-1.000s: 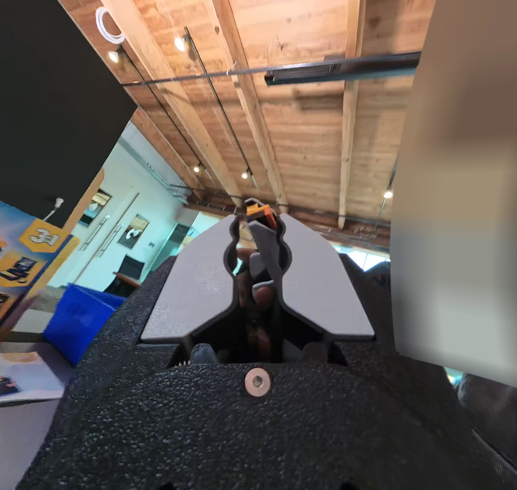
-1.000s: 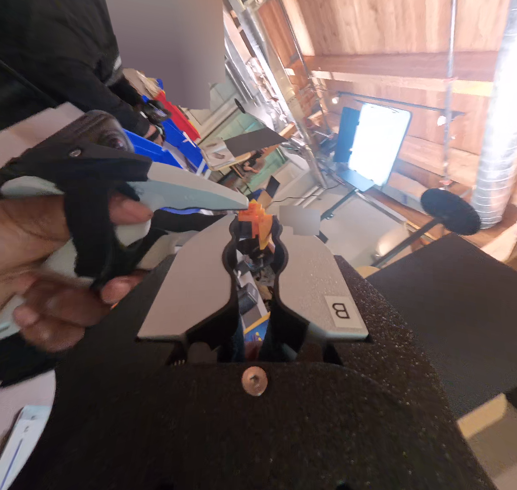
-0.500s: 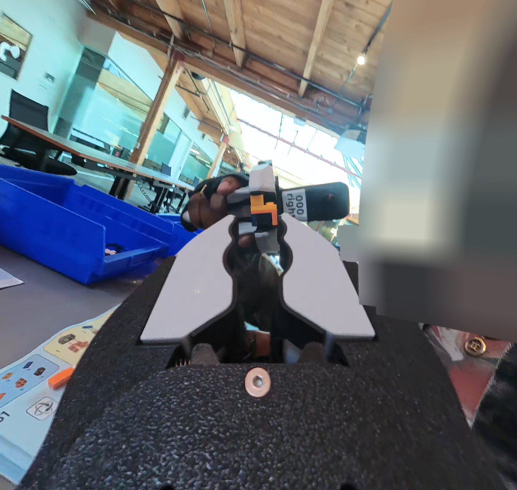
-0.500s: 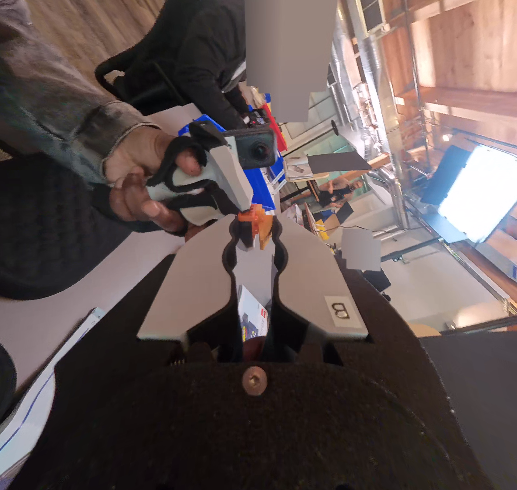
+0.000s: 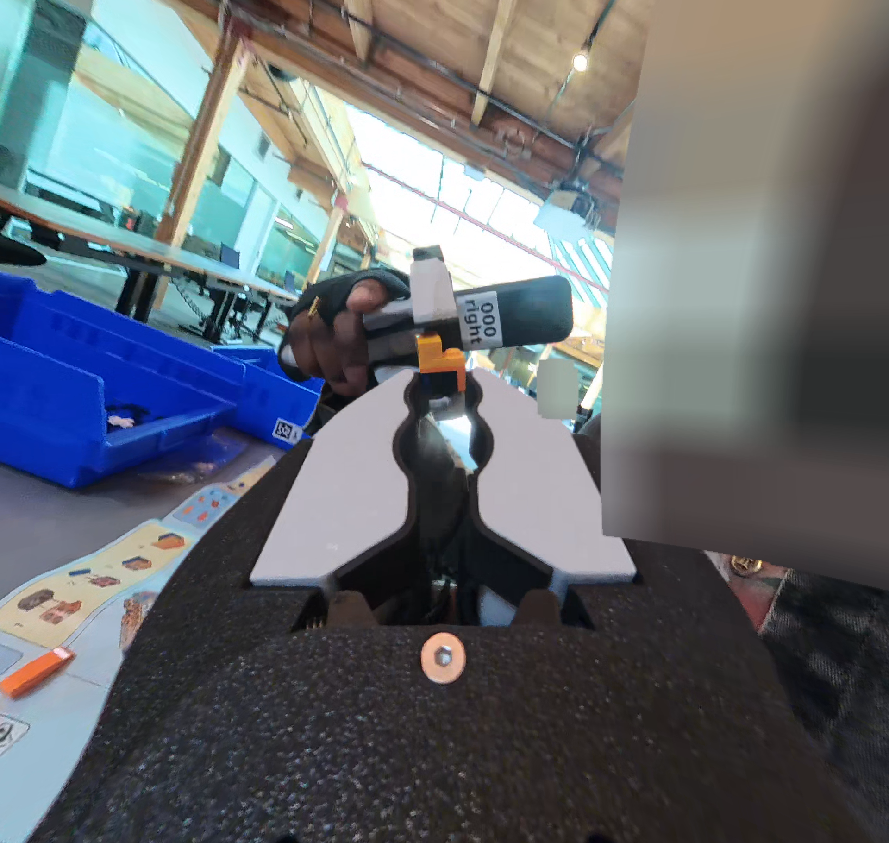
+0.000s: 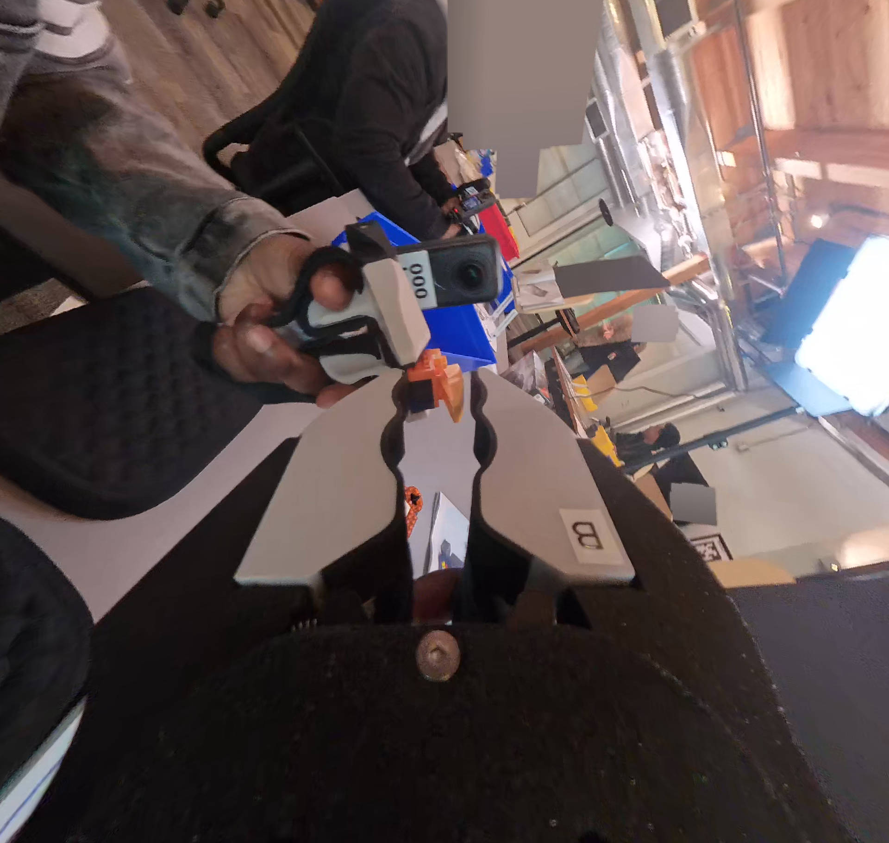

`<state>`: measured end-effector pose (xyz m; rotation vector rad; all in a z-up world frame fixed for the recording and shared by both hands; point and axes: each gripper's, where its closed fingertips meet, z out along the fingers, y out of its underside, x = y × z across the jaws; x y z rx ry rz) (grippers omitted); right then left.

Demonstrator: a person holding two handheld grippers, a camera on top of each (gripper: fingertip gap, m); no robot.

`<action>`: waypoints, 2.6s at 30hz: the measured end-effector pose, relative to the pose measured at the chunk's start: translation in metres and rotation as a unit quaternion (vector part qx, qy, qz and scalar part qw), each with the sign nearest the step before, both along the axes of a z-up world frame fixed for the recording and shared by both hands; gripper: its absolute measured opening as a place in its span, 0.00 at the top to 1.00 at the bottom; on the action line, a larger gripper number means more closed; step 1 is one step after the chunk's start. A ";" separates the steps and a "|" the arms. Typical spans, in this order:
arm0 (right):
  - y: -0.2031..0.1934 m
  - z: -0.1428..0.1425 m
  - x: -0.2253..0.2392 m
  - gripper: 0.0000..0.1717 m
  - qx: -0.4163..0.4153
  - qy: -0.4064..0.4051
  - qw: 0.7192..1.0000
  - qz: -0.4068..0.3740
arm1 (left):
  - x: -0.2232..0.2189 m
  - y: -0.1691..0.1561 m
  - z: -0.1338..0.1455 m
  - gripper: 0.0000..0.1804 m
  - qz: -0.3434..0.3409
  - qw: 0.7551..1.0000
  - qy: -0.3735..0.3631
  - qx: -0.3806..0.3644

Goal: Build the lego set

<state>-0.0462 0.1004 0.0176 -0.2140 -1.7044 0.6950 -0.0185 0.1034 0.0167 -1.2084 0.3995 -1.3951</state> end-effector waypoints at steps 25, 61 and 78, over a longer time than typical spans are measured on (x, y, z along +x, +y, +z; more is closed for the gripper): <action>0.007 -0.005 -0.005 0.89 0.017 0.027 0.999 -0.034 | -0.005 0.006 -0.003 0.91 -0.002 0.999 0.015 -0.036; 0.123 -0.226 0.013 0.95 -0.297 -0.405 0.812 -0.296 | -0.052 0.038 -0.085 0.91 0.112 0.988 0.094 -0.040; 0.035 -0.073 -0.016 0.96 -0.301 -0.435 0.838 -0.132 | -0.040 0.035 -0.088 0.91 0.091 0.991 0.090 -0.030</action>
